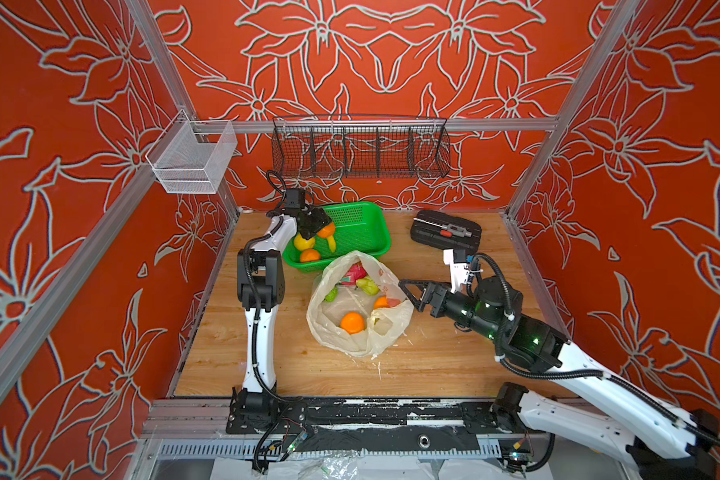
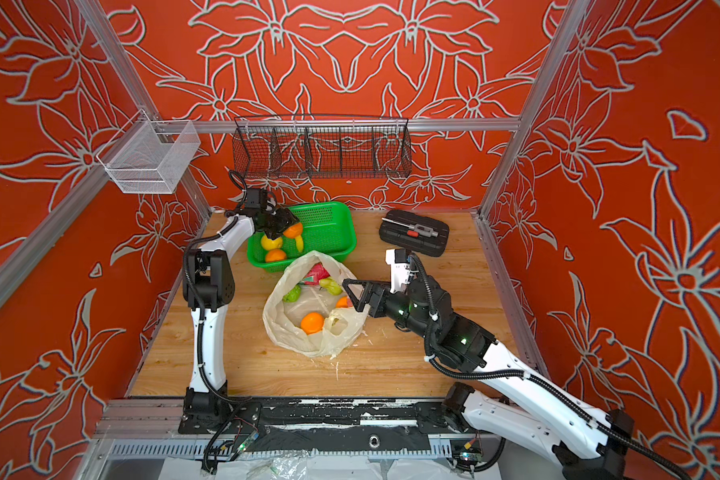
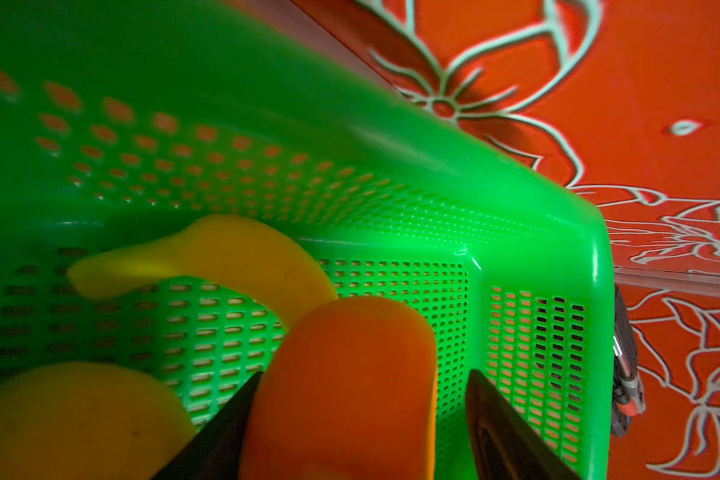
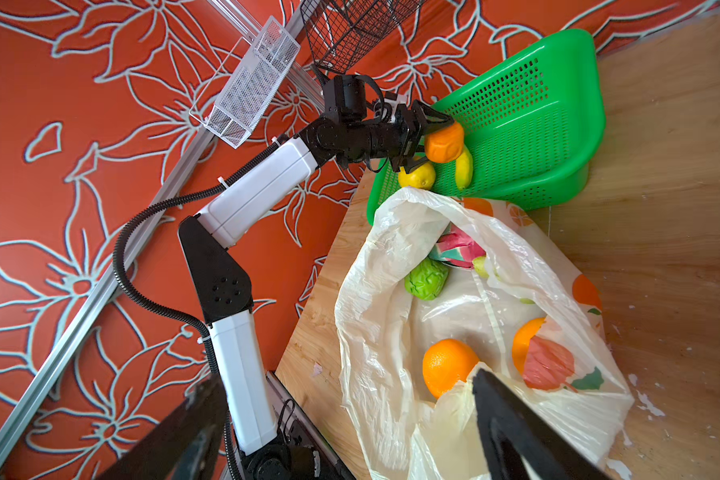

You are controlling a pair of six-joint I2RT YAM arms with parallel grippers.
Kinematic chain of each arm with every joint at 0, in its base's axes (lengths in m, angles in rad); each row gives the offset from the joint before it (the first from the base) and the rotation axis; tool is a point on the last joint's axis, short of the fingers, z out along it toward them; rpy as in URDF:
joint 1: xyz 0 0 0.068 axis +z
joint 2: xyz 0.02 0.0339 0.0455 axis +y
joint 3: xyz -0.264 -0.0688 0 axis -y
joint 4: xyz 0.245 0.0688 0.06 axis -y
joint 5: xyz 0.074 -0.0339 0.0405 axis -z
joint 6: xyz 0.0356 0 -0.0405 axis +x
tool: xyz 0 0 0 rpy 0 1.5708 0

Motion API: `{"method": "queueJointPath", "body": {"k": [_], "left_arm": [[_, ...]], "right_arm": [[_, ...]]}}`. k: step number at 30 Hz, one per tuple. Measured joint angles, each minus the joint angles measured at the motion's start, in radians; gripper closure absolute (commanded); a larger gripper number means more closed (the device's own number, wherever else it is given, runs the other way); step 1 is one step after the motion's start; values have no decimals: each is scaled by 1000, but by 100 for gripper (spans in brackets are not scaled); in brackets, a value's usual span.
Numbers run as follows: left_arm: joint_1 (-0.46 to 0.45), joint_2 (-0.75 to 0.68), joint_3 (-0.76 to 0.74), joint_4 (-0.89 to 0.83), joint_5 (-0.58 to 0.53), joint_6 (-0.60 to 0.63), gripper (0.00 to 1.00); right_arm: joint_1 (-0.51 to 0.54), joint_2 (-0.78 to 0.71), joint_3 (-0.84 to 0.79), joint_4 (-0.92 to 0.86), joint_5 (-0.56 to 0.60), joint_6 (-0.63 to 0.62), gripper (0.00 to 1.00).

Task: Untie the knot of the plastic bag and take out the fruit
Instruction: 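Lower the orange into the green basket and open the left gripper, then move both grippers back to the bag, left gripper holding its side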

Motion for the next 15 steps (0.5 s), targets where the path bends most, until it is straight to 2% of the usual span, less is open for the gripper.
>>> {"method": "queueJointPath", "body": {"k": [5,15], "left_arm": [[5,-70,-108,20,20,-8,25],[18,-337,-407,132,13,-63,25]], "right_arm": [[0,2,-2,1,0,1,6],[0,1,-9,1,-2,8,7]]}}
